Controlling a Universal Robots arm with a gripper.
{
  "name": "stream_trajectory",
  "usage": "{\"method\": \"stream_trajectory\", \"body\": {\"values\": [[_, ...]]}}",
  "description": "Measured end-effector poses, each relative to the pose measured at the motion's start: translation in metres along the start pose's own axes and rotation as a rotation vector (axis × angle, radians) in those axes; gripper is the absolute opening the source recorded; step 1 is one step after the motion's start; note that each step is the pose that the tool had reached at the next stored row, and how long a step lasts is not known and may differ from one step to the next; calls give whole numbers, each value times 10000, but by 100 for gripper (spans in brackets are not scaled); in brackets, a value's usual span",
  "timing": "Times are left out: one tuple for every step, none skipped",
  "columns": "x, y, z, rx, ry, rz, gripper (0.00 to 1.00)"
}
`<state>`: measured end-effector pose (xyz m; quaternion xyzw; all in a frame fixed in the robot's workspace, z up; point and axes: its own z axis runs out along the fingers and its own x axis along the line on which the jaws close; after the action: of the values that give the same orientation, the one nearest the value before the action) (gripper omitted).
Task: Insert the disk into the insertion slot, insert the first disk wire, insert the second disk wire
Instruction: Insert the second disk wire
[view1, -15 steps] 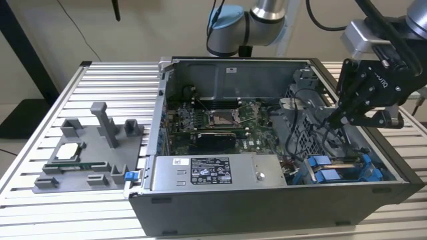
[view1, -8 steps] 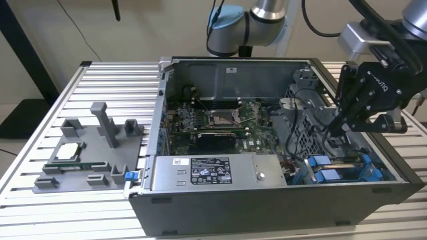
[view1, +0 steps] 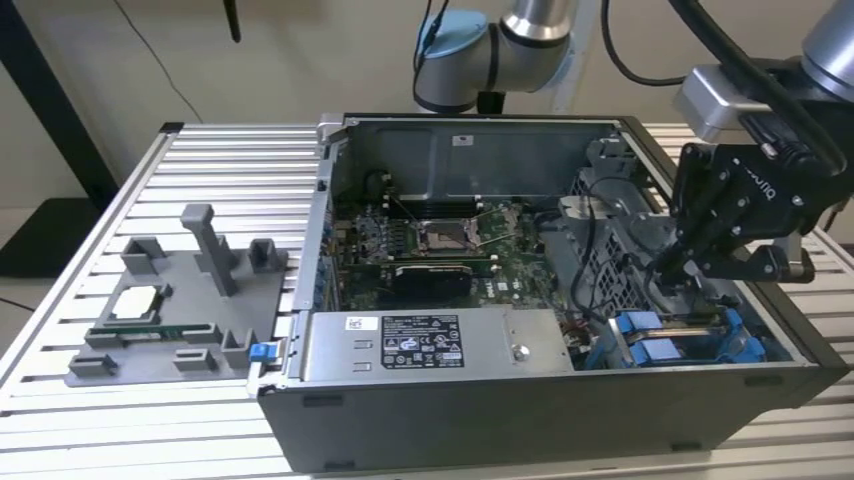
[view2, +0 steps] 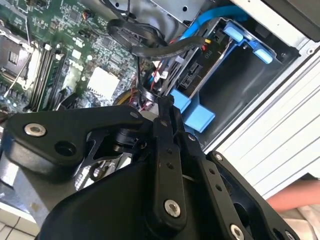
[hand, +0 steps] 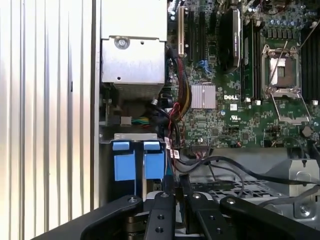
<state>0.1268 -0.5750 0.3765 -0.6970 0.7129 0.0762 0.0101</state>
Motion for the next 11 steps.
{"method": "stream_trajectory", "body": {"values": [[3,0,0,0,-1,0,0],[3,0,0,0,0,-1,0],[3,0,0,0,-1,-1,0],[2,0,0,0,-3,-2,0],[2,0,0,0,-2,-1,0],[3,0,3,0,-2,-1,0],[4,-1,8,0,-3,-2,0],[7,-2,18,0,-3,-2,0],[9,-3,30,0,-4,-2,0],[13,-4,44,0,-2,-2,0],[20,-6,60,0,-3,-2,0]]}}
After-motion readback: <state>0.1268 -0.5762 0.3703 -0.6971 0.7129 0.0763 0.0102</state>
